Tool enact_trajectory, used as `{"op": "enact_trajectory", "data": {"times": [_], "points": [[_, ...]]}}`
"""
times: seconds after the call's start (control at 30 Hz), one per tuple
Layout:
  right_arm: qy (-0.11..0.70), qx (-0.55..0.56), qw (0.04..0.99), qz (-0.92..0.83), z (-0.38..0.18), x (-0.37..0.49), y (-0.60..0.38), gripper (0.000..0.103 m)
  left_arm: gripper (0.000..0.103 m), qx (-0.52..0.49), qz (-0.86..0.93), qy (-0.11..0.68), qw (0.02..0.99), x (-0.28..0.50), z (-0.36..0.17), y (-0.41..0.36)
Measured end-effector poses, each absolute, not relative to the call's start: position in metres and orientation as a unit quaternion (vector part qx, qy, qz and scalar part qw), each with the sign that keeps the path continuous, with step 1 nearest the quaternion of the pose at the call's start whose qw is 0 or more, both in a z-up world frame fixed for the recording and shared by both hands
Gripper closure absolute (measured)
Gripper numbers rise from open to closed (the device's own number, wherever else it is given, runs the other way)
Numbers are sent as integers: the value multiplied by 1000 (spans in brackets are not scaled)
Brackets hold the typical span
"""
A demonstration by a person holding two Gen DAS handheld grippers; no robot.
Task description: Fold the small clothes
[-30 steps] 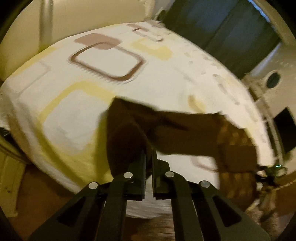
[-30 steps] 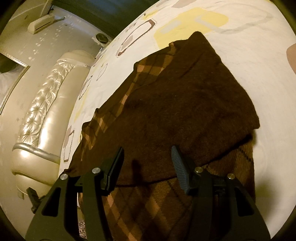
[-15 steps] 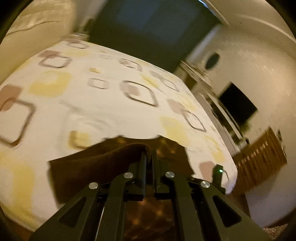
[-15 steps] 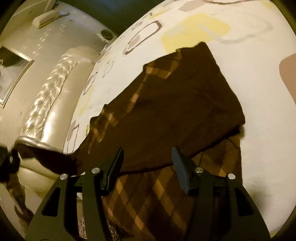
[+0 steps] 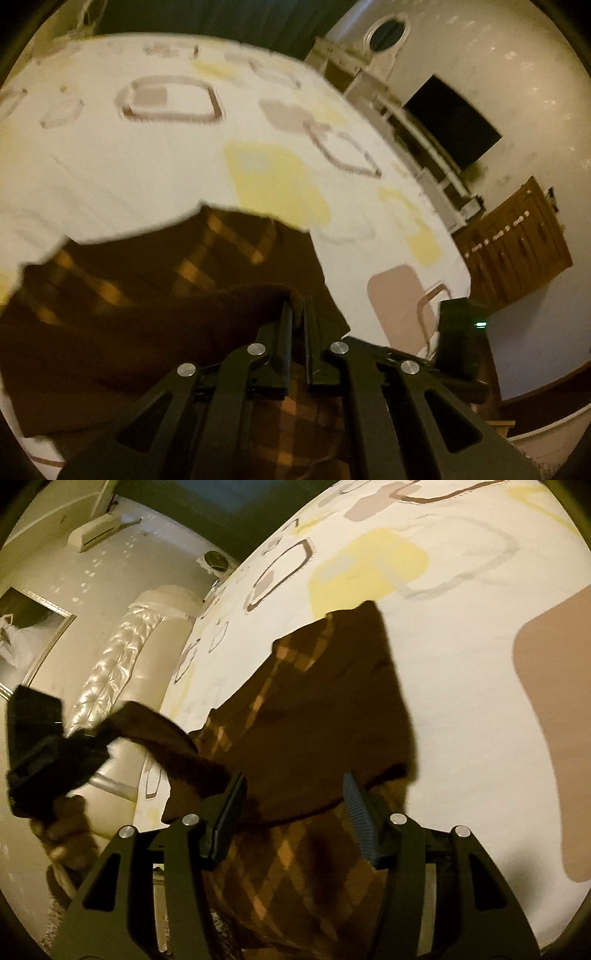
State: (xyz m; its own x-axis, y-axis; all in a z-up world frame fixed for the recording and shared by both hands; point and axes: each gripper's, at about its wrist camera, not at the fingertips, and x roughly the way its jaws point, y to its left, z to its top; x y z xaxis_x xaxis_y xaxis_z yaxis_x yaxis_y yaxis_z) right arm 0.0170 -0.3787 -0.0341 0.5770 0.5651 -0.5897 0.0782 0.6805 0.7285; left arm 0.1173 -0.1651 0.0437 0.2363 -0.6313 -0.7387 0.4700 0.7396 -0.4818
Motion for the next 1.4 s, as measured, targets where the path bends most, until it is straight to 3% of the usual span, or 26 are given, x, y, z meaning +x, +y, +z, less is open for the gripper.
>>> {"op": "enact_trajectory", "data": {"times": [0.27, 0.37, 0.43, 0.53, 0.67, 0.93, 1.27, 1.3, 1.37, 1.4], "points": [[436, 382, 802, 144, -44, 16, -389, 49, 97, -45, -333, 536, 775, 123, -5, -207], [436, 384, 801, 145, -43, 16, -391, 49, 68, -24, -319, 521, 791, 120, -2, -207], [432, 384, 802, 148, -42, 16, -391, 49, 44, -25, -319, 493, 809, 111, 11, -195], [423, 385, 806, 152, -36, 19, -393, 49, 29, -37, -315, 450, 835, 100, 31, -167], [421, 390, 803, 163, -32, 28, -389, 49, 24, -88, -282, 418, 859, 80, 46, -95], [453, 414, 771, 172, -51, 67, -362, 49, 23, -120, -169, 426, 881, 48, 19, 24], [478, 433, 751, 139, -74, 83, -337, 51, 23, -181, -129, 433, 874, 27, -1, 89], [476, 436, 751, 136, -75, 84, -336, 54, 23, -185, -129, 432, 873, 25, -2, 91], [476, 437, 752, 129, -75, 86, -333, 72, 23, -193, -129, 435, 870, 25, -5, 91], [480, 437, 750, 126, -77, 88, -331, 88, 23, -200, -129, 437, 867, 24, -8, 94]]}}
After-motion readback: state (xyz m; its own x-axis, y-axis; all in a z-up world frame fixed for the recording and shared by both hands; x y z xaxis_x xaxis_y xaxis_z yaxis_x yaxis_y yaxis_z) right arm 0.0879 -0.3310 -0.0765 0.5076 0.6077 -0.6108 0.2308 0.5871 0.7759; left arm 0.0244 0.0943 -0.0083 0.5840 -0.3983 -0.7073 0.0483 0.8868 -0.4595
